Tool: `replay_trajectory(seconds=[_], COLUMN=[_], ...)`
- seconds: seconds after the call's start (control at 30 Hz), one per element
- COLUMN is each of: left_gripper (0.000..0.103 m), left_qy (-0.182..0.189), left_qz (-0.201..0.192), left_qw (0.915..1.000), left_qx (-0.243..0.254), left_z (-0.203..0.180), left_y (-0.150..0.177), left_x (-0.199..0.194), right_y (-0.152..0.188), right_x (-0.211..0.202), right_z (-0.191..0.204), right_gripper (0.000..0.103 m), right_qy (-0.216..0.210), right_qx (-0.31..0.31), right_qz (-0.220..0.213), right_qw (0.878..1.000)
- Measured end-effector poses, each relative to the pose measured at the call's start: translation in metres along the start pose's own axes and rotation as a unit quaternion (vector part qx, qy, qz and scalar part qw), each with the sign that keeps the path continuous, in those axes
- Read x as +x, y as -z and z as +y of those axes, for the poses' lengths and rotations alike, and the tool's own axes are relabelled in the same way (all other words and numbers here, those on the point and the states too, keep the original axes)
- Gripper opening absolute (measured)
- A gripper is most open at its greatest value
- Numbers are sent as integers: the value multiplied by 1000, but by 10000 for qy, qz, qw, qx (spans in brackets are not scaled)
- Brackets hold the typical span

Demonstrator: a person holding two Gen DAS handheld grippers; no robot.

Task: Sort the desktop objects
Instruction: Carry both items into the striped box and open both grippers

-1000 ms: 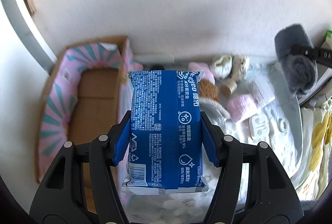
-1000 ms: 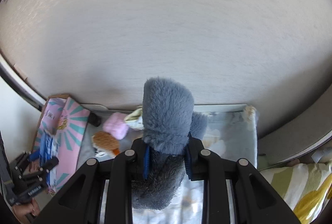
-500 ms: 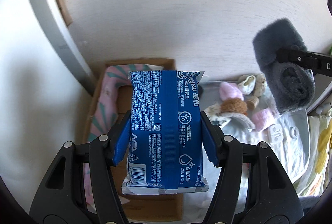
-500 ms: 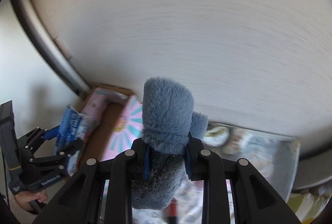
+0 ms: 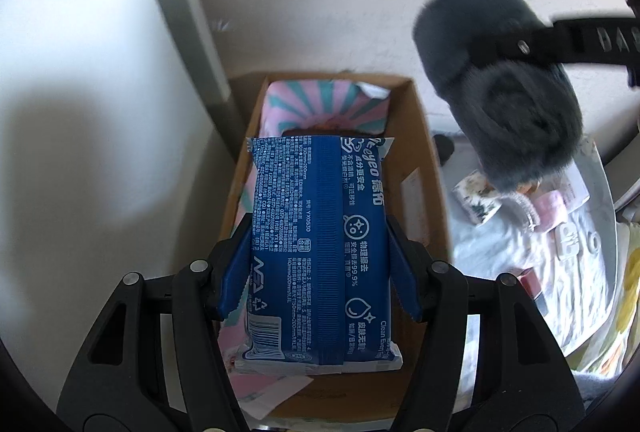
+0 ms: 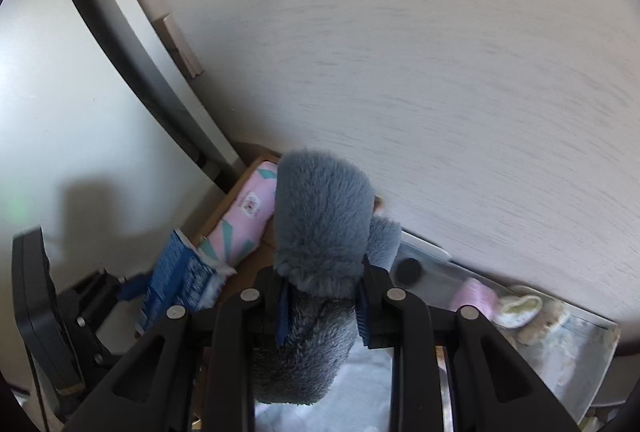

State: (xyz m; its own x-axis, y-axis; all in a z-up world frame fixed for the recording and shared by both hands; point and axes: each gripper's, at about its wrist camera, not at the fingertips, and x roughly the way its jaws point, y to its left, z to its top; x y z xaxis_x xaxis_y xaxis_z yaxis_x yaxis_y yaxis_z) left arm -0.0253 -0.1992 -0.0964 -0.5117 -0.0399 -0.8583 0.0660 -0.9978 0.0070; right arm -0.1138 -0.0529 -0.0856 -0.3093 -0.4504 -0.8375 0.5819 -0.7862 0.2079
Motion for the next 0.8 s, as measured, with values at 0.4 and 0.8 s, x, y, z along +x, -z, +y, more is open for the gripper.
replay_trajectory(seconds=[0.4, 0.8], left_gripper=[58, 59], left_qy=[81, 153], left_qz=[303, 443], left_qw=[9995, 9984], left_qx=[-43, 312], left_z=[17, 11], left_y=[28, 36], left_x=[28, 37], right_y=[-15, -16], right_x=[72, 102], right_z=[18, -5], right_gripper=[24, 31], right_qy=[-100, 17], right_qx=[-67, -86], right_qz=[399, 651], right_qw=[9991, 9978])
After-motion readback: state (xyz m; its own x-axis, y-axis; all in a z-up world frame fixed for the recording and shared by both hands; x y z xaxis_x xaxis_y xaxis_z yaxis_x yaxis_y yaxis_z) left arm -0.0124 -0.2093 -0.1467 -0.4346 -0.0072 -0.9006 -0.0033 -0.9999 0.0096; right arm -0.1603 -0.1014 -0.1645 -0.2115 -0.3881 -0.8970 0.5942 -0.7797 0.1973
